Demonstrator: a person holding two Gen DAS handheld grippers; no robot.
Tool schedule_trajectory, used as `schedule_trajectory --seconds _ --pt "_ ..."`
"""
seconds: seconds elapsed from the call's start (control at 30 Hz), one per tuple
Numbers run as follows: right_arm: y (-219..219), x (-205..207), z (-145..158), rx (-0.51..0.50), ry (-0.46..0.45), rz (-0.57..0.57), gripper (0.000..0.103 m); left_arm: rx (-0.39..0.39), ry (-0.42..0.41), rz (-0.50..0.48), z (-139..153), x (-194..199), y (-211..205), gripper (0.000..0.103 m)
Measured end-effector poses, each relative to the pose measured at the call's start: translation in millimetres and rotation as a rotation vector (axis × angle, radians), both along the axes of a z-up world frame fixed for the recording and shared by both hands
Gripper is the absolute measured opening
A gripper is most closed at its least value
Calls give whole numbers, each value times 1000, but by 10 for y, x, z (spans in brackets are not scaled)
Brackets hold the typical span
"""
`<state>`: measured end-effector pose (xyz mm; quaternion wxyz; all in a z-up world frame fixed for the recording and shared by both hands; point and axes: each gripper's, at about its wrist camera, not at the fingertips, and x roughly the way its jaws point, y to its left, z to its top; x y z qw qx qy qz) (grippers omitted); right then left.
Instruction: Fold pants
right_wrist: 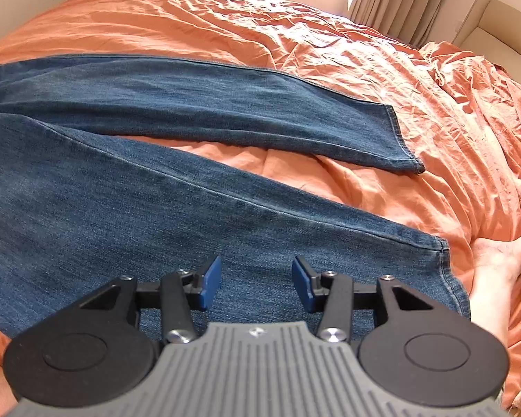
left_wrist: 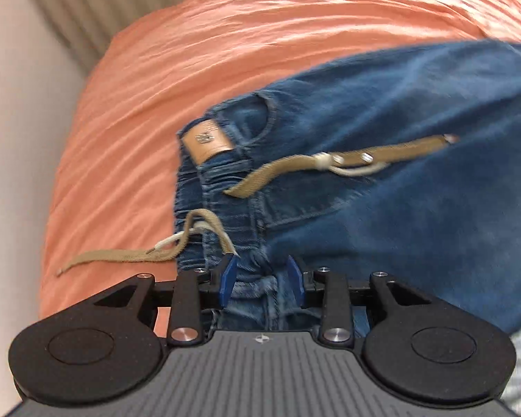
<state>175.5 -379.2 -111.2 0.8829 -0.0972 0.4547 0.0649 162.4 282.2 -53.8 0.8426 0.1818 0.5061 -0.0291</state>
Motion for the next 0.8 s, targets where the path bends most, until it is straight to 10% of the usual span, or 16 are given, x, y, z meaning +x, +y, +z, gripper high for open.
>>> schedule_trajectory --seconds 0.23,0.5,0.8 --pt "-116 -121 145 11 -6 -8 47 206 240 -327 -158 -534 -575 41" --pt "-417 -262 311 83 7 -118 47 217 428 -389 -627 -546 -585 46" --pt "-502 -414 485 1 56 3 48 307 349 -340 -797 -548 -711 24"
